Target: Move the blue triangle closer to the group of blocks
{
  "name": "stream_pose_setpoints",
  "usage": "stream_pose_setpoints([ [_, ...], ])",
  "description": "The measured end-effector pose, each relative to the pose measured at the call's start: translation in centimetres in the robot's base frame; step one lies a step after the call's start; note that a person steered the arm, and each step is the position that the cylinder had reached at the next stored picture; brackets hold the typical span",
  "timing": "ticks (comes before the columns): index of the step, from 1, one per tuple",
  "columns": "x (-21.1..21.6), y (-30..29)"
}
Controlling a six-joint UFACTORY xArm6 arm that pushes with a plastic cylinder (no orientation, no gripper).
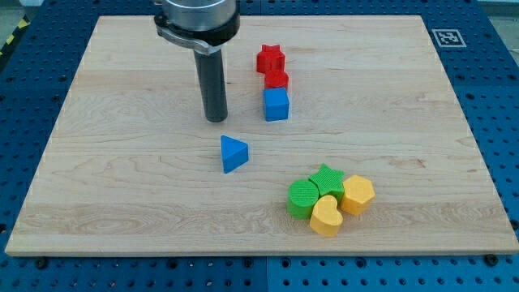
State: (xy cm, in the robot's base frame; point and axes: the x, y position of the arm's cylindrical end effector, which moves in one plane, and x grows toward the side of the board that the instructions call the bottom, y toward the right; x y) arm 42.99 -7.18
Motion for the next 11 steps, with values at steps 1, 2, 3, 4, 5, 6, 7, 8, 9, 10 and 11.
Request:
stream_pose_setpoints([
  [1, 4.9, -0.1],
  [2, 8.0, -0.1],
  [3, 8.0, 1.7],
  [4, 6.3, 2.8],
  [5, 4.4, 2.8],
  [6, 4.1, 5.0],
  [7, 4.8, 7.6],
  [8, 5.9, 9.1],
  [9, 7.1, 9.4],
  [10, 6.9, 9.0],
  [11, 3.1, 6.3],
])
